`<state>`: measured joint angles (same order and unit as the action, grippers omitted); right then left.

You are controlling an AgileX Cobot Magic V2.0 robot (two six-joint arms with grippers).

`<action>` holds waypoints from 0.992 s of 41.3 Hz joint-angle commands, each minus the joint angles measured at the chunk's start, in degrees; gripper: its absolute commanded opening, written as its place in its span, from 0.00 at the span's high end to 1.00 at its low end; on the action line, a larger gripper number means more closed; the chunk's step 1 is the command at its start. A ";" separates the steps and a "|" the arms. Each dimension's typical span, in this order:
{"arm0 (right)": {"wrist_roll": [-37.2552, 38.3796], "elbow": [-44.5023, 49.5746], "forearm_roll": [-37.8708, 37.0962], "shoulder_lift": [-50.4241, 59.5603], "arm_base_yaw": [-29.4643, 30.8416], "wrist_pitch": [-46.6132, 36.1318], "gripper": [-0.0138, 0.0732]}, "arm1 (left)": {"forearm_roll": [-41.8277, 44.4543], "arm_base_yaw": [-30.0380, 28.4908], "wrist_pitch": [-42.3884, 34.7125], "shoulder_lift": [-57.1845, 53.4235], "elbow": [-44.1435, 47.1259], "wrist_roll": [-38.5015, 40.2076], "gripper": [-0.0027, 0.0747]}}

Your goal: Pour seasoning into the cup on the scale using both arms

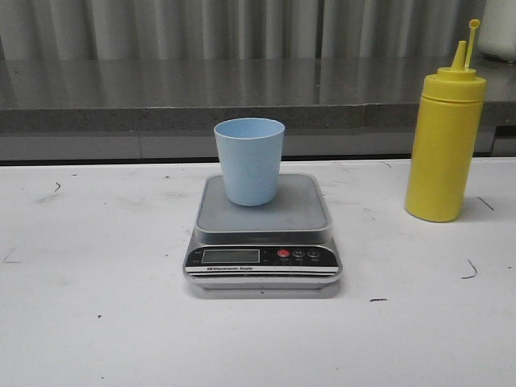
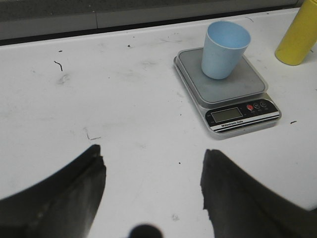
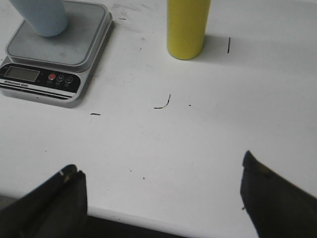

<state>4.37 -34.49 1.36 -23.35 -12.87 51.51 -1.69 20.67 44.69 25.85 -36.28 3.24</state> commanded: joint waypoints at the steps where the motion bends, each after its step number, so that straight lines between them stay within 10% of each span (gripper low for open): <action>1: -0.91 -3.18 0.05 1.23 -0.09 -2.32 0.10 | -0.67 0.01 -4.07 0.35 -1.62 0.14 0.42; 26: -1.17 -4.23 -0.07 1.63 -0.09 -2.63 0.12 | -0.67 0.01 -4.23 0.35 -1.50 0.14 0.42; 41: -1.17 -4.23 -1.36 1.63 -0.09 -3.30 0.74 | -0.67 0.01 -4.12 0.35 -1.50 0.14 0.92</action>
<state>3.69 -36.77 0.90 -21.36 -12.87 52.80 -1.69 20.67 44.69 25.85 -36.28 3.24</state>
